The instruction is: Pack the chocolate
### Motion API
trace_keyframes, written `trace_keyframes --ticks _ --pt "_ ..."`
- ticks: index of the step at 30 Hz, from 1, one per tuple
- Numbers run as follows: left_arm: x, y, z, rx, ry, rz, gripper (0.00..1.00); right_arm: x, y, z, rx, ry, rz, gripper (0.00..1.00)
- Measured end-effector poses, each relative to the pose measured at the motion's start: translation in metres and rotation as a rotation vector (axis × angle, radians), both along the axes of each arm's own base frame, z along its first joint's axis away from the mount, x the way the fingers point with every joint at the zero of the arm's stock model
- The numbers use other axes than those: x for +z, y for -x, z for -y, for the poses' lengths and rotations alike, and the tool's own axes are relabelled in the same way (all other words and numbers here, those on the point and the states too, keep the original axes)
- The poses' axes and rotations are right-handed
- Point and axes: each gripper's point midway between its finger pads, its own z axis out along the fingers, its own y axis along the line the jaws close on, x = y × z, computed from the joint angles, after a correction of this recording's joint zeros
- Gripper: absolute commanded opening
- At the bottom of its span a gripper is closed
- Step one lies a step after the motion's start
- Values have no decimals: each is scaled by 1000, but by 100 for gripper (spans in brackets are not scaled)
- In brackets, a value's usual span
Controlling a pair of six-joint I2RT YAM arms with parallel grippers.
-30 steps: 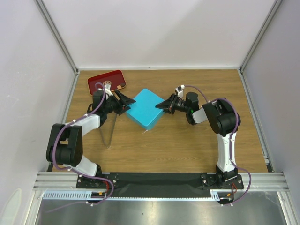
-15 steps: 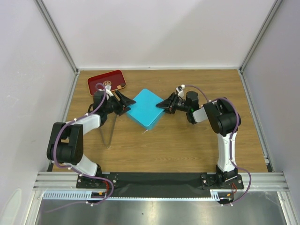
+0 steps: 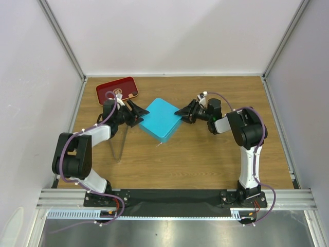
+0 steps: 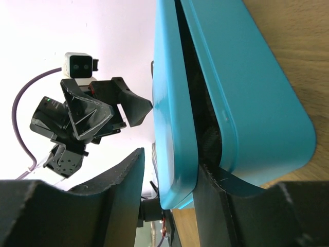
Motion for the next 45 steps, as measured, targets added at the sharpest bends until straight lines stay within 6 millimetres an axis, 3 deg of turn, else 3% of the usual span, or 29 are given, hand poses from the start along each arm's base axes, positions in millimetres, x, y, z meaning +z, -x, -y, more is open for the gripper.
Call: trace_keyframes --ticks 19,27,30,33,36,40,45 --pt "5 -4 4 -8 2 13 71 0 -18 23 -75 97 -5 49" --pt "2 -4 5 -11 1 6 71 1 -26 44 -158 195 -13 48" --pt "2 -4 5 -12 1 6 71 0 -27 54 -192 261 -9 45" --pt "2 -5 6 -12 1 7 71 1 -25 60 -210 330 -1 27" --pt "3 -5 6 -14 1 9 71 7 -22 54 -192 369 27 22" --pt "3 -6 6 -14 2 8 71 16 -15 30 -127 390 79 21" --pt "4 -8 7 -15 -1 1 72 13 3 5 -48 430 108 23"
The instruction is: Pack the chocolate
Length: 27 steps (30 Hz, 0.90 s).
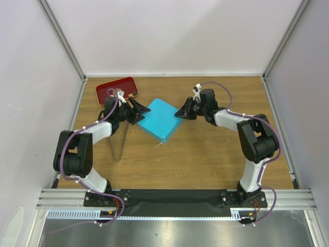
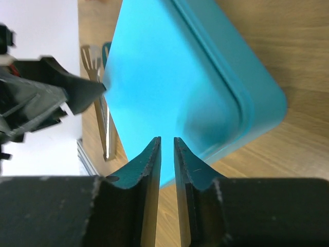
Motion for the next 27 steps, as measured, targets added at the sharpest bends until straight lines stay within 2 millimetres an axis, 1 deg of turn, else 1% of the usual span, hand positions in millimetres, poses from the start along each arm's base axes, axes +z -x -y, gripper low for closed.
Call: trace_keyframes --ticks 4,7,10,12,13,14,15,16,17,19,20,21,23,27 --pt "10 -5 -1 -6 -29 8 72 2 1 -7 17 41 18 22" --pt "22 -7 -8 9 -85 21 71 1 -5 -3 1 69 32 22" --pt "36 -2 -18 33 -152 44 69 -5 -12 4 -23 88 31 22" --pt "40 4 -25 47 -193 48 59 -12 -17 7 -29 96 20 22" --pt "42 8 -28 54 -214 47 55 -11 -21 7 -32 97 26 22" --pt "42 11 -32 59 -238 47 43 -12 -25 9 -39 103 28 22" --pt "42 15 -35 62 -261 42 37 -13 -26 10 -42 107 27 22" --pt "40 19 -40 66 -288 35 32 -14 -27 10 -43 108 25 22" --pt "38 23 -44 69 -315 27 25 -14 -27 10 -44 109 26 22" --pt "33 31 -50 70 -364 12 16 -14 -27 10 -46 111 28 22" --pt "30 35 -53 71 -386 1 6 -14 -27 10 -46 112 28 23" --pt "26 39 -56 68 -405 -7 1 -14 -27 10 -45 113 30 23" --pt "17 47 -58 54 -441 -26 0 -14 -27 10 -45 115 31 22" --pt "-1 60 -49 4 -463 -66 0 -14 -28 10 -44 116 34 23"
